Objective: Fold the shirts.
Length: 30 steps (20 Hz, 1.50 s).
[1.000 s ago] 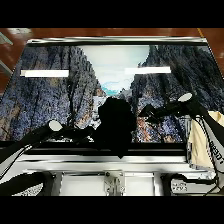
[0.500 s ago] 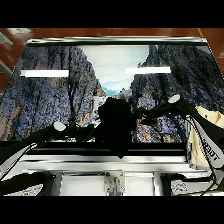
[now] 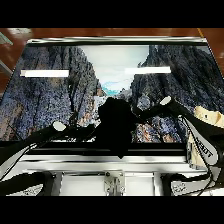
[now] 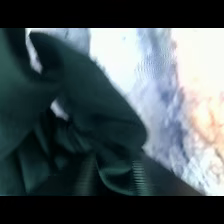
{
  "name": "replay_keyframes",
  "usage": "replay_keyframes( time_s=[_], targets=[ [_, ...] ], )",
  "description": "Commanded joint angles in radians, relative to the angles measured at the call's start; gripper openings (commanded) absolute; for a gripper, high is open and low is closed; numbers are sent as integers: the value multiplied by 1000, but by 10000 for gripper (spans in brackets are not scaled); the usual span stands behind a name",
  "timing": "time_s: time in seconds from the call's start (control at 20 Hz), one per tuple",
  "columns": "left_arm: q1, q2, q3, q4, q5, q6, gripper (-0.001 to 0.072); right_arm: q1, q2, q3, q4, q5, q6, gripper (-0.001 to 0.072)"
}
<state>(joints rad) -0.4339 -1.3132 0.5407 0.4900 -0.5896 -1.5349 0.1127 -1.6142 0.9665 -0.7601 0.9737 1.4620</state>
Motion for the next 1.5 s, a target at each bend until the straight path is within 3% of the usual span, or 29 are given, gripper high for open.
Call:
replay_keyframes(
  time_s=[0.0,0.1,0.25,0.45,0.55,0.85,1.0,1.15,1.25,1.45],
  targets=[
    [-1,15,1,-1,34,9,41,10,-5,0,3,-49,35,251],
    [-1,34,2,0,52,9,41,10,-5,0,3,-55,33,59],
    [7,91,13,85,55,71,39,-1,31,18,-8,-27,-73,58],
    [122,276,130,440,-72,-36,39,-74,225,146,-34,52,-312,58],
    [209,419,240,545,-97,-37,39,-123,354,246,-35,63,-338,58],
    [413,791,637,618,-17,-37,39,-171,679,585,-24,50,-335,57],
    [416,856,791,618,2,-37,39,-164,763,674,-17,48,-332,57],
    [416,880,882,682,-2,-37,39,-166,841,698,-113,68,-292,58],
    [416,893,902,786,-63,-42,40,-166,884,698,-256,146,-219,58],
    [416,887,893,1043,-425,-121,40,-166,927,698,-551,402,-47,58]
  ],
)
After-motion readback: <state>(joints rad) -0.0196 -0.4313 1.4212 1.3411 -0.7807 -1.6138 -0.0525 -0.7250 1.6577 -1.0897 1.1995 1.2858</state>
